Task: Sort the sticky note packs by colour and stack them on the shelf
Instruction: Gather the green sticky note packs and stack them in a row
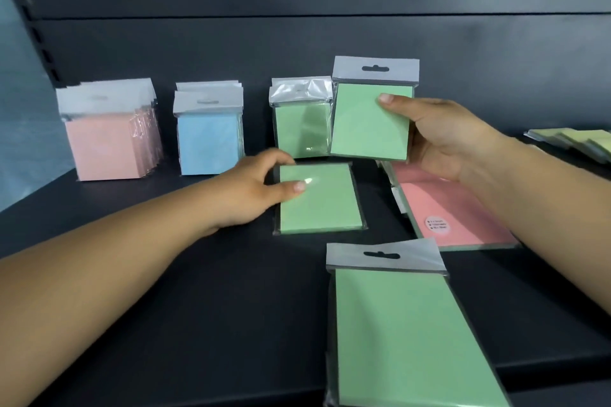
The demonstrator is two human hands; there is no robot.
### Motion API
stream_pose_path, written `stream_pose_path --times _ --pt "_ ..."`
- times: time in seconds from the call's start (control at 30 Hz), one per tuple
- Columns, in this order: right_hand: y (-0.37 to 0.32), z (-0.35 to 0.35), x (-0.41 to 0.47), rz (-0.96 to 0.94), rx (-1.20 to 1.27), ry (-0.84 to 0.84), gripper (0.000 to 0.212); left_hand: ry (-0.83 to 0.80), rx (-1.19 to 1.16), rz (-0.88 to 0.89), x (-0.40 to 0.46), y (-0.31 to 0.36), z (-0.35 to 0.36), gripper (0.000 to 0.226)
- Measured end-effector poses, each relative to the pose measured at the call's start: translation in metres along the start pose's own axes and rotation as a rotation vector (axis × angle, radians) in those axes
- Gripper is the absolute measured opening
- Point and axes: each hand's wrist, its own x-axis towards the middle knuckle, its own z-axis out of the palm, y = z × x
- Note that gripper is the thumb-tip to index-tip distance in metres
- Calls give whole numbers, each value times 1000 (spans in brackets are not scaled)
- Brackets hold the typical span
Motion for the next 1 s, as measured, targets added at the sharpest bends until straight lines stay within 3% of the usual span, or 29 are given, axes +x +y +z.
stream_pose_path --times 0.17,0.33,0.37,0.43,0.47,0.6,0.73,0.83,0.93,1.0 --pt "1 10 -5 -39 105 -128 10 216 -761 -20 3 11 -3 26" --pt "8 19 -5 -39 135 -135 14 246 -1014 2 5 17 -4 67" --pt "10 20 -6 -36 127 -129 16 238 -1068 4 5 19 -4 70" --pt "15 22 -6 -42 62 -138 20 208 -1160 32 4 23 -5 53" --pt "18 24 -8 -48 12 -156 19 165 -1176 50 3 24 -5 46" --pt "23 34 -12 -84 -134 -217 15 29 -1115 47 1 25 -1 57" --pt "19 38 -16 -67 -205 -227 18 78 -1060 21 1 23 2 31" --pt "9 32 -18 -98 -298 -130 23 98 -1030 -5 -1 21 -1 24" --pt "-9 17 -32 -234 -608 -54 21 88 -964 -13 -5 21 -4 28" --pt "-12 6 -52 -292 -883 -97 23 89 -919 -21 -10 22 -6 23"
